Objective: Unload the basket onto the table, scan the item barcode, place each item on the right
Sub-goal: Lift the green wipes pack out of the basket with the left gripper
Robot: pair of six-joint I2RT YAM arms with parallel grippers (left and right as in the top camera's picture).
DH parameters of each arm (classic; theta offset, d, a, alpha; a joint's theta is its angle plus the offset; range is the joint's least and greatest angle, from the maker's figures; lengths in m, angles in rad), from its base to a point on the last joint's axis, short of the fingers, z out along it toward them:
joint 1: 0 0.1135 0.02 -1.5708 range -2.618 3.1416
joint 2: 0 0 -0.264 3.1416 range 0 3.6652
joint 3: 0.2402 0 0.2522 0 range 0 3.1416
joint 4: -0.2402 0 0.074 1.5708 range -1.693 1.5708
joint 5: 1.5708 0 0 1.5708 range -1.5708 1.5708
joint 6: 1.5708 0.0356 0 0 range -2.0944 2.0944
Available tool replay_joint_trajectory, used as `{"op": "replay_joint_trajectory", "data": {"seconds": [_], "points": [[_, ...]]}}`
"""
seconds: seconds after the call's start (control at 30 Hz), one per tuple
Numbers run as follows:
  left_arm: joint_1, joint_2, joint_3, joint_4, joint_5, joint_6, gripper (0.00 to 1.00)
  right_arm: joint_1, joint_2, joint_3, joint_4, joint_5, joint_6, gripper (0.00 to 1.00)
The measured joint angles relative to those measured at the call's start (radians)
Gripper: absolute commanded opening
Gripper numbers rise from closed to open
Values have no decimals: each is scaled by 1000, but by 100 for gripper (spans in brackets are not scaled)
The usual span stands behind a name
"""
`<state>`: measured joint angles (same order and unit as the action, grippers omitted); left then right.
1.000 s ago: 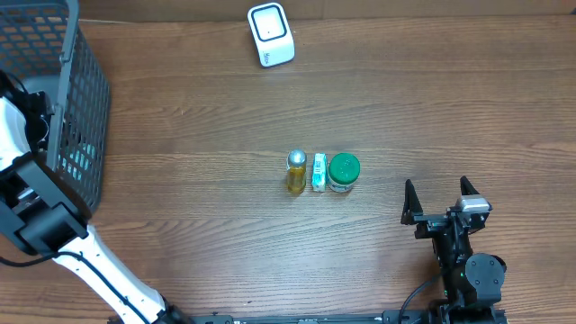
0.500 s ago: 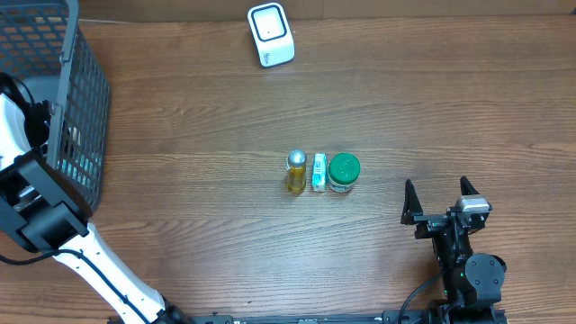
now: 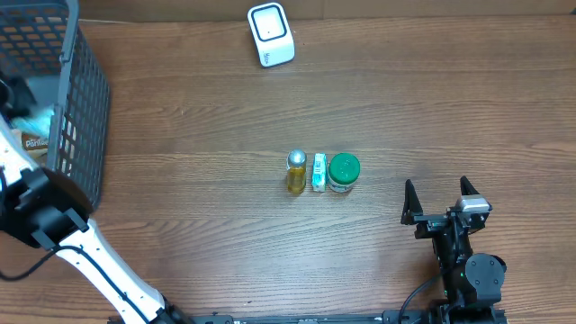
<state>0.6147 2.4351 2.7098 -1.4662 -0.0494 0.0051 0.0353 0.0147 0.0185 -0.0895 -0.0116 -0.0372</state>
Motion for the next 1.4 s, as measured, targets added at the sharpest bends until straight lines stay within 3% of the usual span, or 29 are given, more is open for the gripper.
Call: {"op": "replay_joint_trajectory", "data": {"seconds": [0.23, 0.43, 0.5, 0.73, 0.97, 1.2, 1.4], "points": [[0, -42, 375, -150, 65, -132, 13, 0, 0, 0, 0, 0, 0, 100], [-5, -205, 402, -173, 216, -171, 10, 0, 0, 0, 0, 0, 0, 100], [-10, -256, 410, -207, 278, -175, 4, 0, 0, 0, -1, 0, 0, 100], [-105, -337, 407, -224, 420, -179, 4, 0, 0, 0, -1, 0, 0, 100], [-349, -334, 208, -222, 413, -159, 4, 0, 0, 0, 0, 1, 0, 100], [-588, -327, -114, -221, 207, -152, 4, 0, 0, 0, 0, 0, 0, 100], [-711, -321, -404, -214, 34, -189, 4, 0, 0, 0, 0, 0, 0, 100]]}}
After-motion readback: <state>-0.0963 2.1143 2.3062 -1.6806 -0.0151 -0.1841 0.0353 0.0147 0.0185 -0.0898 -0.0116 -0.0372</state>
